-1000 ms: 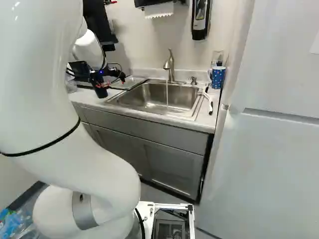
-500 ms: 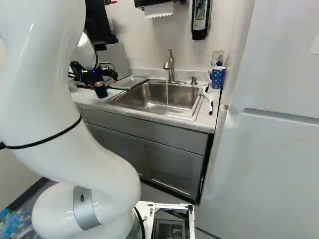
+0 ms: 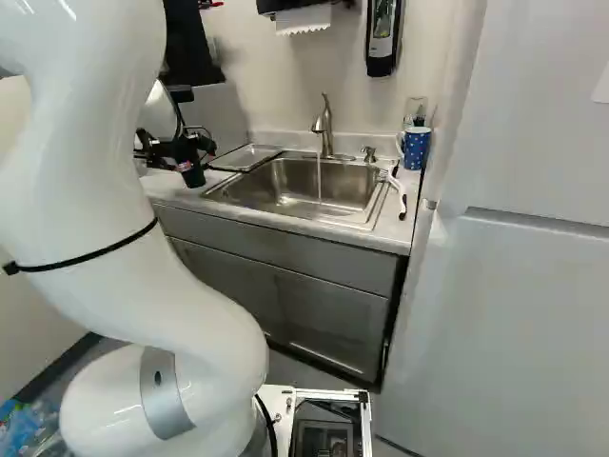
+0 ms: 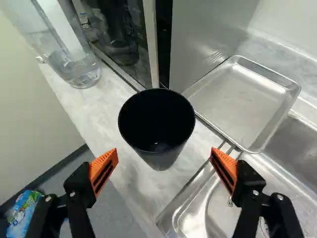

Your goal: Rinse the cup and place it in the tray

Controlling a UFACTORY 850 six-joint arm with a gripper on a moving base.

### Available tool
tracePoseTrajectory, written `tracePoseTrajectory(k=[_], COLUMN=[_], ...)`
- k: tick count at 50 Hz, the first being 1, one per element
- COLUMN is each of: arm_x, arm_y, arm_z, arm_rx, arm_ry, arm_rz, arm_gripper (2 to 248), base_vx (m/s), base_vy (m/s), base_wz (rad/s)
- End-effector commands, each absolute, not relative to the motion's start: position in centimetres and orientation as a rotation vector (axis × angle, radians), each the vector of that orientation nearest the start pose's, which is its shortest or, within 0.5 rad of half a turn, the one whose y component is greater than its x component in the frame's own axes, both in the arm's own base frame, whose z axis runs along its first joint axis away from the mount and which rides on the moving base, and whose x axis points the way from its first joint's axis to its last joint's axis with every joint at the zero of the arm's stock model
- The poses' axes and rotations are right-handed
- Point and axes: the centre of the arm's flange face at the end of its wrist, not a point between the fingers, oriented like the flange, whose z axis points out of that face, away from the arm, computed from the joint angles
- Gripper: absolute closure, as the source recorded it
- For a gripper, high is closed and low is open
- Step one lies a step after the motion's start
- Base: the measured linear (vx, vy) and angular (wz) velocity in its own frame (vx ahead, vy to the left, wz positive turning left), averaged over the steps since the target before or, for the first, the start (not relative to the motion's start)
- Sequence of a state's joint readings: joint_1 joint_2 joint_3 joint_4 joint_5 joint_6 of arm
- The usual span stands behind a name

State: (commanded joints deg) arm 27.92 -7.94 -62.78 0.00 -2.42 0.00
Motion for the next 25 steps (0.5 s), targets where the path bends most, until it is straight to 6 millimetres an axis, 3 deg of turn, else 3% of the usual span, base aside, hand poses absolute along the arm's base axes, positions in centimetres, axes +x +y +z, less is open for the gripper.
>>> tracePoseTrajectory(k=[25], arm_x=[49.6], arm_y=[26.8], arm_z=[55.5], arm_rx=[-2.476], arm_ry=[-0.627], arm_rz=[-1.378], arm_gripper=[3], base_vx=[0.0], base_vy=[0.0], base_wz=[0.0])
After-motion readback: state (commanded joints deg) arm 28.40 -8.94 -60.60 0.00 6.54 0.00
